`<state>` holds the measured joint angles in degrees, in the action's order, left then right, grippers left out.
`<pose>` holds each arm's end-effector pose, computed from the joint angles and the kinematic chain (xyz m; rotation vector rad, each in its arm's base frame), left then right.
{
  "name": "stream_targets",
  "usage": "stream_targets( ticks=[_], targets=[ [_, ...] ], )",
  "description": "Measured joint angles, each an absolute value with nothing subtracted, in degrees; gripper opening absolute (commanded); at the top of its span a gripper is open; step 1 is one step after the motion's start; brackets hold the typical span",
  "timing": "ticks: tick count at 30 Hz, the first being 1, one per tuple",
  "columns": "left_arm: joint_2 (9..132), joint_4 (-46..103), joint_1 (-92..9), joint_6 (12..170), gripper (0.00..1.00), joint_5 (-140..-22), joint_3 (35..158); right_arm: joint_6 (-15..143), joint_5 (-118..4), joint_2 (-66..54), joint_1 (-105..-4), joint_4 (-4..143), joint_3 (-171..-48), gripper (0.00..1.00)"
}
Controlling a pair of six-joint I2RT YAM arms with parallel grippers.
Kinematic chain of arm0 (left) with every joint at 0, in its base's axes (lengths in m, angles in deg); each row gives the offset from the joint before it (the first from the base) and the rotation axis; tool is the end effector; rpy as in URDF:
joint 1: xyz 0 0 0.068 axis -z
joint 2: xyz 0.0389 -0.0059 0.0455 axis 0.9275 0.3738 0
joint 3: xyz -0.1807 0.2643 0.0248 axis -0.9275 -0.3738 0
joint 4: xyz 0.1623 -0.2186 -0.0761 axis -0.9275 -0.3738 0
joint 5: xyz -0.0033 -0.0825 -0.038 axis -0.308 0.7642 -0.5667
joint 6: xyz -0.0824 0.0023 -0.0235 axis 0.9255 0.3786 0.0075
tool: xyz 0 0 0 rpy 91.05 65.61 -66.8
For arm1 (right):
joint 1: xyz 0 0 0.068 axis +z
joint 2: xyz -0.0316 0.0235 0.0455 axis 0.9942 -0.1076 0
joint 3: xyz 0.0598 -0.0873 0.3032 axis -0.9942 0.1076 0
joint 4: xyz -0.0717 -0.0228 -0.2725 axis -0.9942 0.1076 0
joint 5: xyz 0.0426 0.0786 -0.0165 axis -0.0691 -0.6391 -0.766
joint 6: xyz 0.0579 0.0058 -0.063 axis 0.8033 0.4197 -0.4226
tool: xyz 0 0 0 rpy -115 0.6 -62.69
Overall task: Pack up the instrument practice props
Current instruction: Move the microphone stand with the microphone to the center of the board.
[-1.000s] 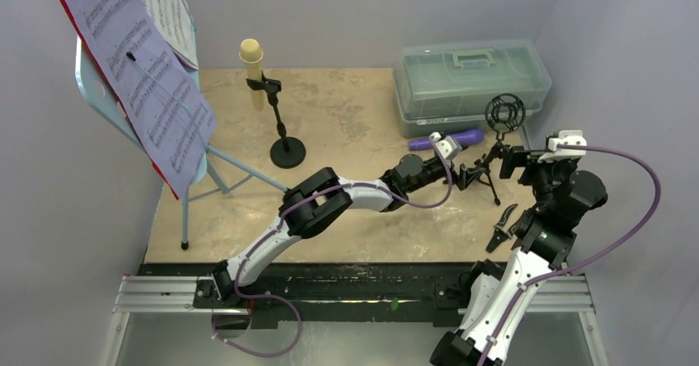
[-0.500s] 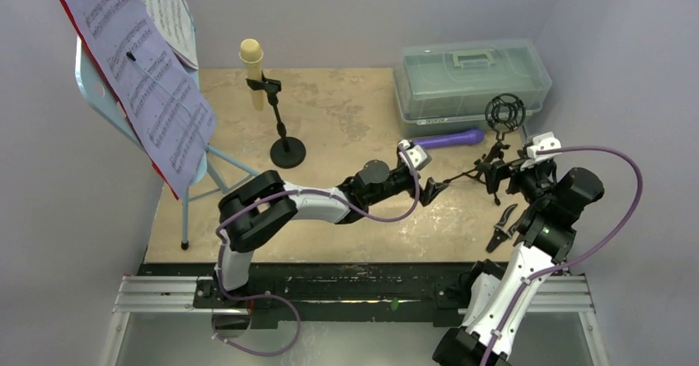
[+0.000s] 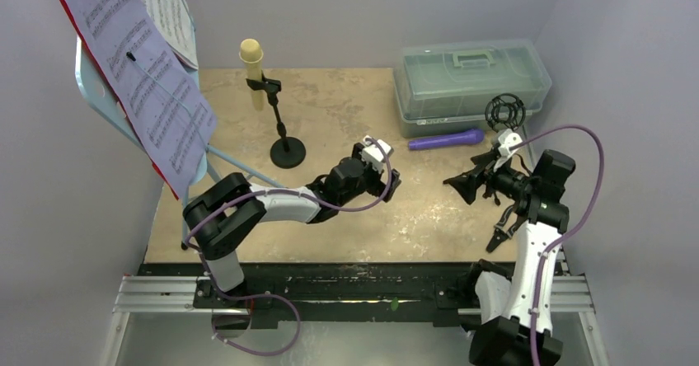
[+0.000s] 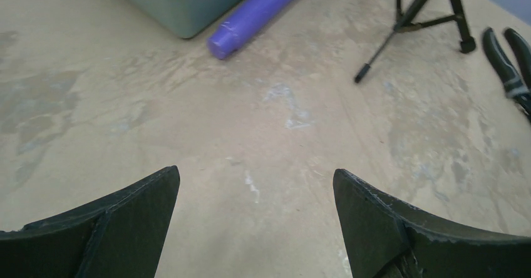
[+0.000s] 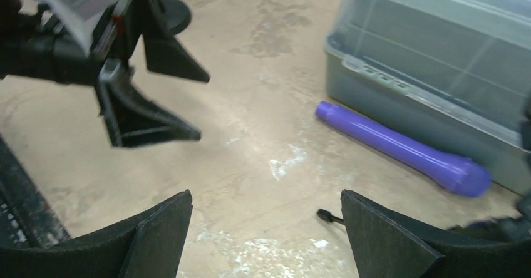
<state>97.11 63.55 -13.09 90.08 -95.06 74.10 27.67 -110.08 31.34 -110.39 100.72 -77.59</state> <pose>0.2588 -0.3562 0.2093 0.6533 1.7729 -0.7037 0.1683 -0.0101 0.3322 -0.6218 1.7446 0.4595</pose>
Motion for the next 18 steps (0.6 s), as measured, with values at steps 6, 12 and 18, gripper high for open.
stream_targets(
  ticks=[6,12,18],
  targets=[
    [94.32,59.75,-15.54,91.26,0.93,-105.88,73.99,25.11,-109.49,27.39,-103.51,102.38,-77.59,0.92],
    [94.07,55.60,-16.85,91.26,0.94,-119.21,74.47,24.63,-108.83,27.56,-101.87,102.38,-77.59,0.92],
    [94.07,52.27,-19.91,91.31,0.94,-130.07,77.27,24.70,-106.91,27.67,-101.63,101.97,-77.59,0.93]
  ],
)
